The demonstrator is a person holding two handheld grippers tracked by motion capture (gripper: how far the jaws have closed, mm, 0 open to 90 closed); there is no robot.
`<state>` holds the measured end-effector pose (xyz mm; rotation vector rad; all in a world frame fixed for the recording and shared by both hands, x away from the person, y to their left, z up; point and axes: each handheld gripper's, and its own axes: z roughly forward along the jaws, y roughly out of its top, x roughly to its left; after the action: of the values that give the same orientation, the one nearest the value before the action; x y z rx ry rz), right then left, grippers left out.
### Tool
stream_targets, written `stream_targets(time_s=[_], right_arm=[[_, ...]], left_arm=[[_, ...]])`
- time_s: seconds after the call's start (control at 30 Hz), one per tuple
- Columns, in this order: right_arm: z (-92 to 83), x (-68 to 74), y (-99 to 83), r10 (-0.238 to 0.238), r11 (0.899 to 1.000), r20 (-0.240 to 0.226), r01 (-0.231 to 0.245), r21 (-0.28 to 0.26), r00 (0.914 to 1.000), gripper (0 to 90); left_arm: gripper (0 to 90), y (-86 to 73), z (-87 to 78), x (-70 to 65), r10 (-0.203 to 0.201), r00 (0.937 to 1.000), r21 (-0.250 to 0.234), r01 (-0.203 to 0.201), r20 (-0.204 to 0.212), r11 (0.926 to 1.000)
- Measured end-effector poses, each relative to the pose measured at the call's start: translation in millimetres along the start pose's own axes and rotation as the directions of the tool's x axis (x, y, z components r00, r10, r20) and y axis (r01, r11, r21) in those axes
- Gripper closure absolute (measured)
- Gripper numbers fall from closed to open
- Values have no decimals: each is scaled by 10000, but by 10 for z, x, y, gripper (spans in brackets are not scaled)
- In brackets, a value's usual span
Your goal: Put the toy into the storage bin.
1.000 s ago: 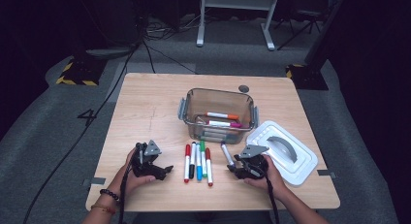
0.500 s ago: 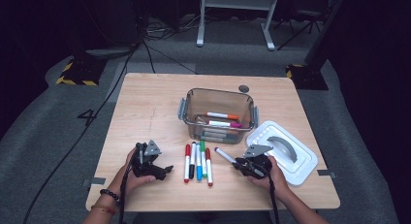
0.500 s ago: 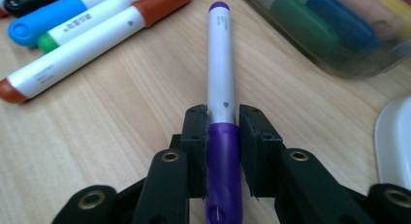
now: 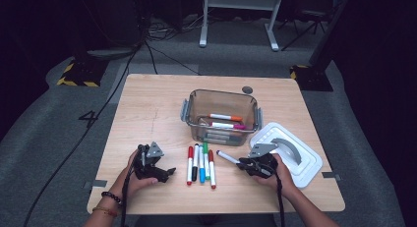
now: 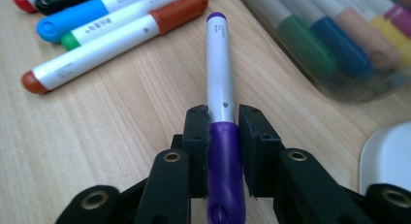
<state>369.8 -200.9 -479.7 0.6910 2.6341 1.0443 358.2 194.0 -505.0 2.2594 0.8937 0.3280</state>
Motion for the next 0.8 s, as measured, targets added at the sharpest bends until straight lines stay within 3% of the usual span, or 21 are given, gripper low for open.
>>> stream_targets(time_s=[0.3,0.5,0.63,0.8], right_arm=[[-186,65,176,-902,9945,-588,868,-583,9942,745],[-387,95,380,-1635,9816,-761,1545,-1122,9836,745],[-521,23,563,-1889,9722,-738,1759,-1547,9792,745],[-625,-158,811,-1969,9703,-705,1841,-1567,9779,745]], left_arm=[[57,0,0,2,13,10000,11,-13,8,10000],[57,0,0,0,7,10000,3,-7,1,10000],[57,0,0,0,-3,10000,6,3,-1,10000],[57,1,0,2,15,10000,16,-15,3,10000]])
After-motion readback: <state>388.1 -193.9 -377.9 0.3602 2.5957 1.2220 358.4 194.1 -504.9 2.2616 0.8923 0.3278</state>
